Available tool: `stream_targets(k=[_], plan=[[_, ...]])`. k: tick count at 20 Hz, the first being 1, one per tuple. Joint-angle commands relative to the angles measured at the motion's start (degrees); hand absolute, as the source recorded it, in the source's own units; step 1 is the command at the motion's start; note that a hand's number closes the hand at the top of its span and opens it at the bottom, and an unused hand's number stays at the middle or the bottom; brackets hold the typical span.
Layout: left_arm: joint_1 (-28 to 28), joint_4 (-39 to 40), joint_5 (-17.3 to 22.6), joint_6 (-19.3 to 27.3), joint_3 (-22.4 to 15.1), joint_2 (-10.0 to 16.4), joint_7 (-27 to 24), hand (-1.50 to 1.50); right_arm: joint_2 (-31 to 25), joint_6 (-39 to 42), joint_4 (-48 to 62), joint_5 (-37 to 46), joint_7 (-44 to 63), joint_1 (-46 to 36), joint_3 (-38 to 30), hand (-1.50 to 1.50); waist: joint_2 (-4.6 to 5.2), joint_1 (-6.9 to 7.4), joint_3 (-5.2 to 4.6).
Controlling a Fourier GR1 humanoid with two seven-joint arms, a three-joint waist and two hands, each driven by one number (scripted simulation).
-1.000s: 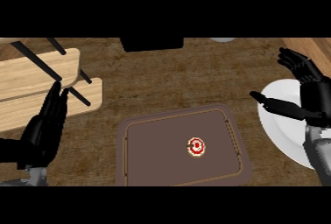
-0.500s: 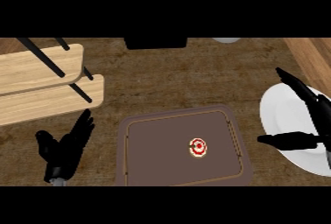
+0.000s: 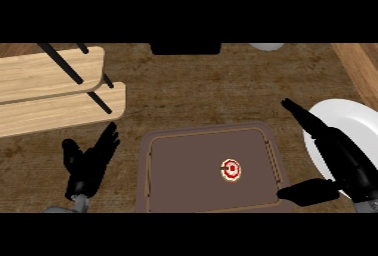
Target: Pick the cupcake from the tray and place it in the plate
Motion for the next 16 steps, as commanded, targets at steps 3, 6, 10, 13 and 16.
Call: stream_targets(k=[3,6,10,13,16], plan=[[-0.11,2.53,-1.64,-1.08,0.88,-1.97,-0.88,0.00,5.96,3.04,-6.38,9.22,14.77,-1.32,5.49,-1.50,0.05,0.51,0.04],[1.31,-1.24,-2.20,-1.36,1.36,-1.71,1.37,0.00,9.60,3.29,-1.63,14.24,12.05,0.40,6.99,-1.50,0.06,0.61,0.08],[-0.58,5.36,-2.37,-4.09,2.83,-3.20,-2.91,0.00,15.85,5.23,3.54,16.25,14.24,-1.21,11.42,-1.50,0.14,0.61,0.07],[-0.23,2.64,-5.18,-1.05,1.69,-5.12,-0.78,0.00,21.00,5.12,7.65,18.13,14.04,-2.06,11.91,-1.50,0.12,0.66,0.08],[3.74,-7.26,-5.40,-1.34,1.84,-2.84,5.97,0.00,21.20,7.61,4.35,19.01,13.90,0.28,10.32,-1.50,0.05,0.75,0.10]])
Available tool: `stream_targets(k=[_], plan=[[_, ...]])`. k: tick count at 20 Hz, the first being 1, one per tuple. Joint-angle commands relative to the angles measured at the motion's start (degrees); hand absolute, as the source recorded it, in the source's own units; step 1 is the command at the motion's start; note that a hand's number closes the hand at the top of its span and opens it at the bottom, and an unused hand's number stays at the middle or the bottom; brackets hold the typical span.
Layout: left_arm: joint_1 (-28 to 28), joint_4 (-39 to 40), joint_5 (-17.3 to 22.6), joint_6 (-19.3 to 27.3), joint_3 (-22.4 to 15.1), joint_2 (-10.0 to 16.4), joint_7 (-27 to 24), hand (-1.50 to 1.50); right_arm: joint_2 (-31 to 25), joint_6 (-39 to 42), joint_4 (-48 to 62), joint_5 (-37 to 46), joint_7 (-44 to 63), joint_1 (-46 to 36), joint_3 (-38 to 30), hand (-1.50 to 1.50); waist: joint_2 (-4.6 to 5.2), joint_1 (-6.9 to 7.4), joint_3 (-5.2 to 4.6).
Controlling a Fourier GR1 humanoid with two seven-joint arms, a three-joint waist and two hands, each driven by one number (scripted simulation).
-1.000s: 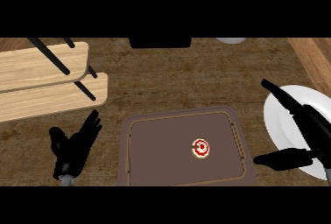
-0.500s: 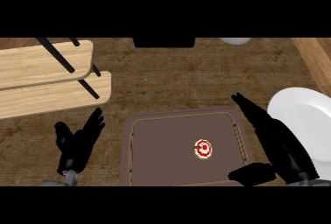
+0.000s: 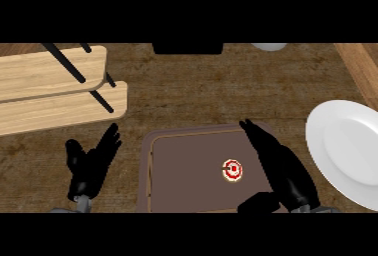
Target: Pick the cupcake from the tray and place it in the plate
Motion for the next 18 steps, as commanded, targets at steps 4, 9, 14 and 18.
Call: stream_targets(k=[4,9,14,18], plan=[[0.31,0.91,-2.92,-1.08,1.52,-2.65,-0.66,0.00,8.20,2.09,5.07,7.37,0.05,-1.22,0.35,-1.50,0.02,0.01,0.00],[-1.03,3.82,-3.03,-3.07,3.04,-3.37,-2.66,0.00,6.99,1.20,6.73,13.52,-1.20,3.14,2.04,-1.50,0.02,-0.10,0.00],[2.03,-0.09,-3.16,-5.61,4.61,-2.57,-0.12,0.00,8.90,4.07,9.28,14.76,-2.98,2.43,-2.30,-1.50,0.01,-0.02,0.01],[-1.04,3.21,-4.38,-5.85,5.39,-4.35,-0.83,0.00,14.16,1.31,15.33,17.53,-5.21,1.91,-0.60,-1.50,0.04,-0.06,0.01]])
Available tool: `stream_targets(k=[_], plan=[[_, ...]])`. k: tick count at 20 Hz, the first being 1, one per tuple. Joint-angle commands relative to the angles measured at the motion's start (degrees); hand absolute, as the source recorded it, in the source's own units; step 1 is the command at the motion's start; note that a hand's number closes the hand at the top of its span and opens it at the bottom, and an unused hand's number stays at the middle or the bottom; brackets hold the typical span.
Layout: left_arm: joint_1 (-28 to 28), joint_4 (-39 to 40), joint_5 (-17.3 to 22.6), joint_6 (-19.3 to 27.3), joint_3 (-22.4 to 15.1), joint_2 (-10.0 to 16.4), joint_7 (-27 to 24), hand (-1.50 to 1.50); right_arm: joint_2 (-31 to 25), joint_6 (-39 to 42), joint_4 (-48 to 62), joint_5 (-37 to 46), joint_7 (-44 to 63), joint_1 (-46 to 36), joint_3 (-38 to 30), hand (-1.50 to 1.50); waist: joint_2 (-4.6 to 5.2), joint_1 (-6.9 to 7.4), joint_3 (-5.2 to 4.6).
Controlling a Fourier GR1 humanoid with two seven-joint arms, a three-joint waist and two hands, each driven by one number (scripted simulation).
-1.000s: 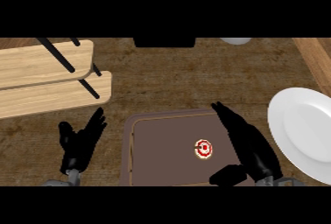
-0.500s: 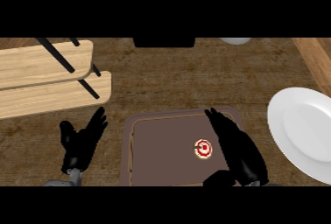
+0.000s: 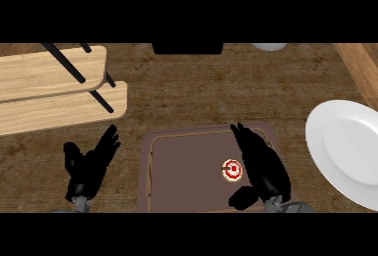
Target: Pick the cupcake from the tray and place it in the plate
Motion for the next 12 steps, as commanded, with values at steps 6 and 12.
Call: stream_targets(k=[6,12], plan=[[-0.86,1.76,-2.32,-0.86,1.76,-2.15,-0.33,0.00,5.43,2.59,8.15,3.60,-2.42,-1.56,-1.08,-1.50,0.01,0.01,0.00],[-0.82,-0.29,-3.31,-0.46,1.45,-3.50,0.28,0.00,3.87,2.51,10.05,8.76,-7.52,-2.11,0.74,1.50,-0.01,-0.02,0.00]])
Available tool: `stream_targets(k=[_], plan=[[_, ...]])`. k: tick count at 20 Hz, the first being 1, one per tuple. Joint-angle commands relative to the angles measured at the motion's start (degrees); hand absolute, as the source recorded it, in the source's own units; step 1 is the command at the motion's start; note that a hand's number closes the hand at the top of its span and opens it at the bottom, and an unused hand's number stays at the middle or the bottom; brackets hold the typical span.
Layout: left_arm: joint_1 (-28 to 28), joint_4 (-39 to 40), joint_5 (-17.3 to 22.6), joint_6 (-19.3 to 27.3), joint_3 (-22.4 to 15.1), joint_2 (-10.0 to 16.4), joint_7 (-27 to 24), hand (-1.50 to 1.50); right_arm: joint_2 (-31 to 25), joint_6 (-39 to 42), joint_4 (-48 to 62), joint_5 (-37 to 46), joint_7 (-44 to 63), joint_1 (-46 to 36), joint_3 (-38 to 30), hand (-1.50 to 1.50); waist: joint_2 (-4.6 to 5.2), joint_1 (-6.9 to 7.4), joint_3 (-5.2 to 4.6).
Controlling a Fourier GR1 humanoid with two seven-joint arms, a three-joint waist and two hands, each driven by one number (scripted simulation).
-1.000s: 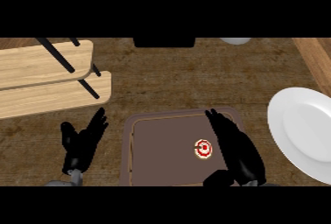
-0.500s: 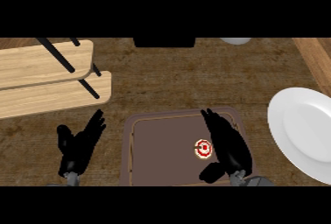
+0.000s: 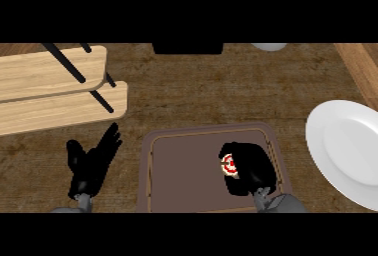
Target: Pick the cupcake from the tray and place it in the plate
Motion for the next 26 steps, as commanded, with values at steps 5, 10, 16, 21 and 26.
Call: stream_targets(k=[5,10,16,21,26], plan=[[2.47,-5.26,-1.14,-0.50,0.86,-0.14,3.84,0.00,3.15,-4.04,2.03,8.19,-2.39,1.49,1.59,1.50,-0.03,0.01,0.02],[1.32,-0.12,-0.30,-2.17,1.84,-0.29,0.14,0.00,2.08,-12.37,-6.16,8.11,-7.12,1.01,-0.87,1.50,-0.15,-0.42,0.01],[1.68,-0.33,-0.13,0.22,4.15,-0.05,0.91,0.00,-11.70,-22.90,-26.39,10.70,-19.17,30.38,13.92,1.50,-1.15,-4.31,0.07],[3.88,-1.76,-0.34,-0.76,3.04,-0.05,0.43,0.00,-19.39,-40.14,-38.05,12.66,-23.66,43.18,11.42,1.50,-0.83,-3.27,0.11],[2.91,-1.59,-1.30,0.27,1.58,-1.82,1.01,0.00,-23.30,-52.73,-42.52,1.17,-28.43,53.34,7.53,1.50,-0.53,-2.74,0.17]])
